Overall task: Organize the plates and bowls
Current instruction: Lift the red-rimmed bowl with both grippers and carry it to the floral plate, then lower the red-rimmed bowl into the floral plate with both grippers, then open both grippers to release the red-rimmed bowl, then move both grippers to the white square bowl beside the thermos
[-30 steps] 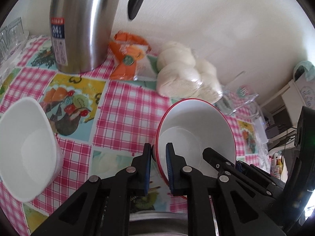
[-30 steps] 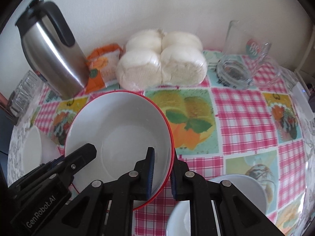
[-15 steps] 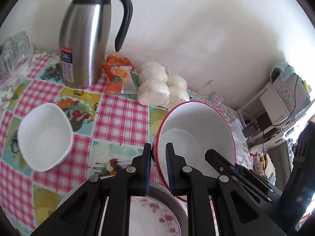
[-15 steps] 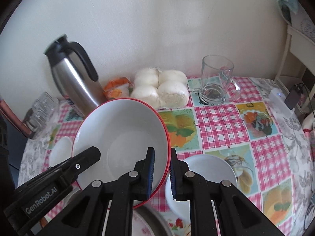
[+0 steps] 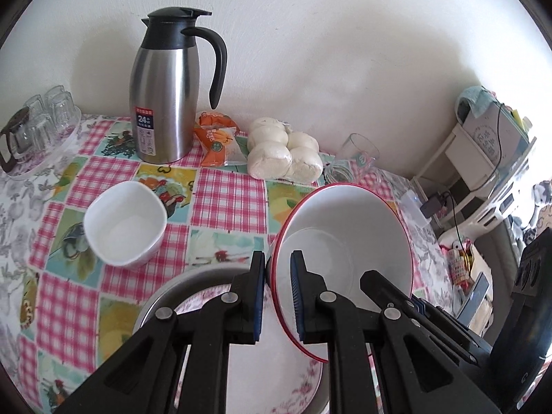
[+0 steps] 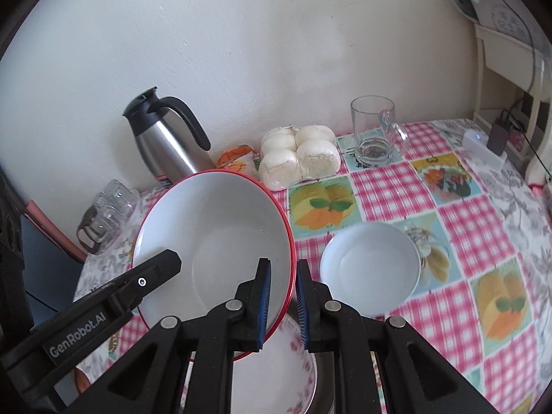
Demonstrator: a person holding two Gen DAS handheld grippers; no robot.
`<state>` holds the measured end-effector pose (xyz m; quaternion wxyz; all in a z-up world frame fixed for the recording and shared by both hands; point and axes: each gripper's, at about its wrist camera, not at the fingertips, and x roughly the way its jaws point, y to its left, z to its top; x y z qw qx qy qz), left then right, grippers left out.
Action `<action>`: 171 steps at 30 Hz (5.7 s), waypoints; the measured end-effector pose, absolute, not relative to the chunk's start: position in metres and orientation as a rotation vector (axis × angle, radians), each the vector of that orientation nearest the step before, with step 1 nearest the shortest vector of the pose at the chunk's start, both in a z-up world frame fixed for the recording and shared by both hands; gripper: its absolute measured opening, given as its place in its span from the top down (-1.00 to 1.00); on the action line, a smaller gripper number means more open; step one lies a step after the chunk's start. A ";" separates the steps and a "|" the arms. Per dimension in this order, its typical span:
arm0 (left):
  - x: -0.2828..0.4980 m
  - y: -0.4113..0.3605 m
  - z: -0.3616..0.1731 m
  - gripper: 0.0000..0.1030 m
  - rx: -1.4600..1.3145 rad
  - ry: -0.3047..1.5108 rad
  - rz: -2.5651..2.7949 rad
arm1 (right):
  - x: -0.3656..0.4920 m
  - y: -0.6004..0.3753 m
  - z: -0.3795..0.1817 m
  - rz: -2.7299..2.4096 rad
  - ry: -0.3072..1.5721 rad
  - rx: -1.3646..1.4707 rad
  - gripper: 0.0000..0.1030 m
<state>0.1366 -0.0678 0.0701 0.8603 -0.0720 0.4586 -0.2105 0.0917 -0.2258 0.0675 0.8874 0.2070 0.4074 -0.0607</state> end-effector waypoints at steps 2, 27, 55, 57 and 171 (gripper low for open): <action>0.127 -0.067 0.071 0.71 -0.132 0.962 -0.435 | 0.081 -0.224 0.068 -0.120 0.839 0.457 0.70; 0.100 -0.040 0.016 0.71 -0.121 1.119 -0.338 | 0.049 -0.198 0.022 -0.091 0.963 0.529 0.67; 0.114 -0.033 -0.016 0.71 -0.121 1.225 -0.301 | 0.066 -0.188 -0.006 -0.096 1.060 0.577 0.63; 0.115 -0.034 -0.018 0.71 -0.123 1.229 -0.303 | 0.066 -0.188 -0.008 -0.096 1.068 0.579 0.63; 0.133 0.129 0.016 -0.91 -0.340 0.968 0.117 | 0.078 -0.126 0.032 -0.051 0.953 0.246 -1.00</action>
